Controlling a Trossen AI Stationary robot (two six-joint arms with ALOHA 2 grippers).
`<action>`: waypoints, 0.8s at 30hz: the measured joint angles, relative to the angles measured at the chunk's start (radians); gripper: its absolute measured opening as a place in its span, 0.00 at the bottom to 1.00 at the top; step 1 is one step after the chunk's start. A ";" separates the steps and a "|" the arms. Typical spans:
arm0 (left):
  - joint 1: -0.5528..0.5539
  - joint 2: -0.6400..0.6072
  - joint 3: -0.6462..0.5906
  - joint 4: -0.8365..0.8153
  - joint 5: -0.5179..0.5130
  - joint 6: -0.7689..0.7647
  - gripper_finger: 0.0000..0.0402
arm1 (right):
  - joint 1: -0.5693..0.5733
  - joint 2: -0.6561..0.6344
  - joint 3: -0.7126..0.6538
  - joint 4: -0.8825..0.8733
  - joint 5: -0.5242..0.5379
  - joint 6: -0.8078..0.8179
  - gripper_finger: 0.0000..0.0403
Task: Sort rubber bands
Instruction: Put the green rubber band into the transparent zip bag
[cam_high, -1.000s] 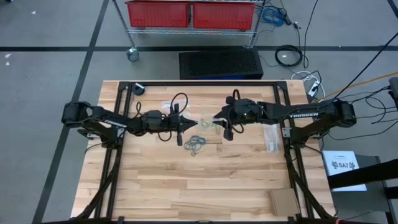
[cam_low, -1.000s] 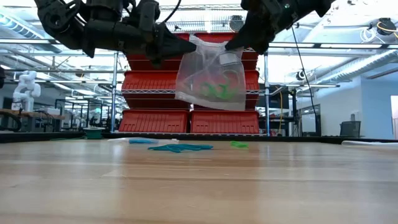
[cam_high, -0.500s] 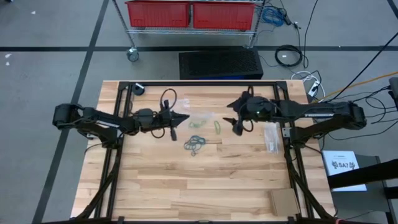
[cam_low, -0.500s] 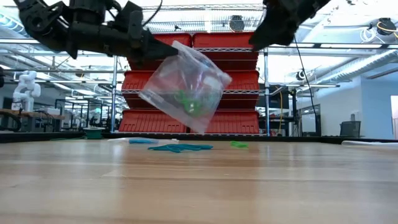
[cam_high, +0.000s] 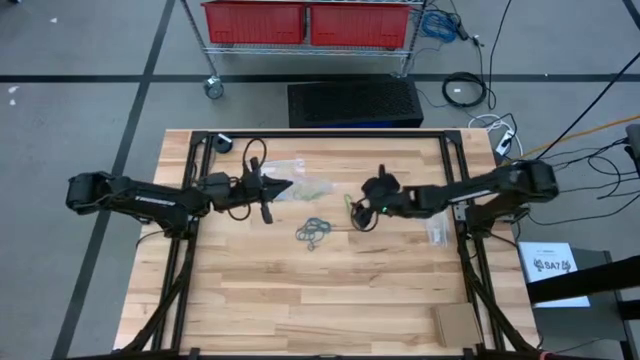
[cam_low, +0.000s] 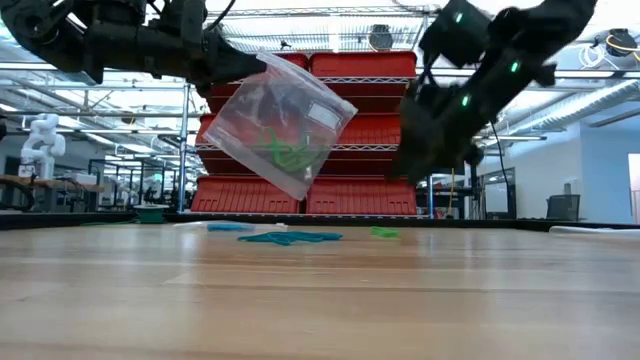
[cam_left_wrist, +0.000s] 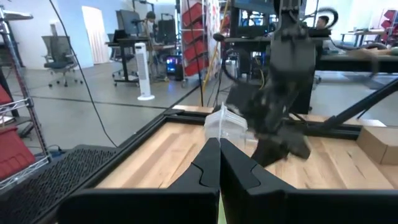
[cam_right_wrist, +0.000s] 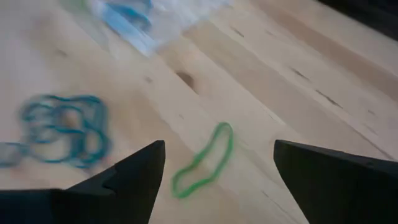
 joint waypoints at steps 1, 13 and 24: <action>0.000 0.000 0.000 -0.001 0.000 0.000 0.00 | -0.002 0.035 0.000 0.018 0.011 0.001 0.73; 0.000 0.000 0.000 -0.018 0.000 -0.001 0.00 | -0.022 0.294 0.009 0.193 0.063 0.076 0.69; 0.000 0.000 0.000 -0.020 0.000 -0.001 0.00 | -0.015 0.362 0.084 0.178 0.066 -0.024 0.04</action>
